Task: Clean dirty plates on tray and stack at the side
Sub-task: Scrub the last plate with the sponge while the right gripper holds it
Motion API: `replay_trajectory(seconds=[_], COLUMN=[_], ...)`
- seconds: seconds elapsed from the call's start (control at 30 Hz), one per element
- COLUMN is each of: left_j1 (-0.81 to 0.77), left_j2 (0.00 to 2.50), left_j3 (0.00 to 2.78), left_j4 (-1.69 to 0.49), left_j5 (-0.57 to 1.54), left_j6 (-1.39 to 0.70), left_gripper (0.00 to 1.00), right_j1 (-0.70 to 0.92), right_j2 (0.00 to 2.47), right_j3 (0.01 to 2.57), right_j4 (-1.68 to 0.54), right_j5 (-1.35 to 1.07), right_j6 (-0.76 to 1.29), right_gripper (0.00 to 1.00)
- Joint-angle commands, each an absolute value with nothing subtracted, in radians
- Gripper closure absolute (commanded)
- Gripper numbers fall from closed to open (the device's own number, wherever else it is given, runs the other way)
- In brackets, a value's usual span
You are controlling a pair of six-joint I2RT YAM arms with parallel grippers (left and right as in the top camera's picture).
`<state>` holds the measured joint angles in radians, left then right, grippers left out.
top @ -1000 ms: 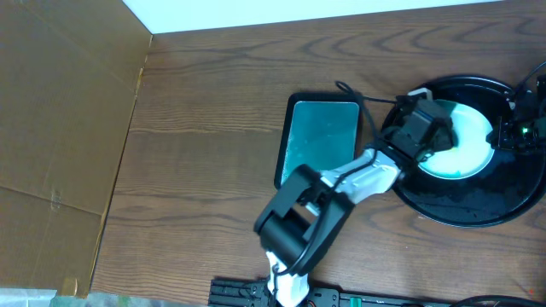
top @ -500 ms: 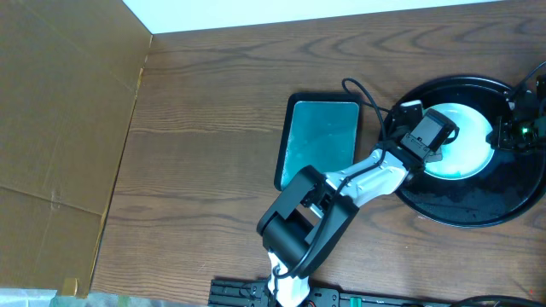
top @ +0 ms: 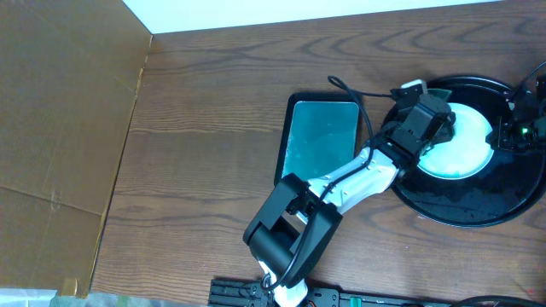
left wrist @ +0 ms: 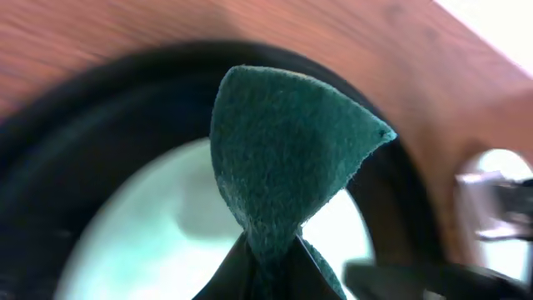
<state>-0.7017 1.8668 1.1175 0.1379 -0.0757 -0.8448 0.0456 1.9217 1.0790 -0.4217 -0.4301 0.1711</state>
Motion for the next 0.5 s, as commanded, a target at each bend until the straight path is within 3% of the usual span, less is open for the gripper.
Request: replay_trajectory(seconds=[0.0,0.3,0.47], left_j1=[-0.716,-0.717,-0.703], left_j2=[1.893,2.051,2.080], left_j3=[1.110,1.110,1.110], left_j4=[0.186,0.330,0.281], left_j5=[-0.001,-0.015,-0.018], left_j6=[-0.964,-0.964,-0.892], left_gripper=[0.93,0.93,0.93], right_j1=[0.061,0.061,0.061], right_j2=[1.981,1.981,1.981], right_j3=[1.034,1.034,1.034], right_j4=[-0.455,-0.456,-0.464], right_j5=[-0.371,-0.371,-0.371], right_j6=[0.159,0.159,0.159], right_gripper=[0.99,0.99,0.99])
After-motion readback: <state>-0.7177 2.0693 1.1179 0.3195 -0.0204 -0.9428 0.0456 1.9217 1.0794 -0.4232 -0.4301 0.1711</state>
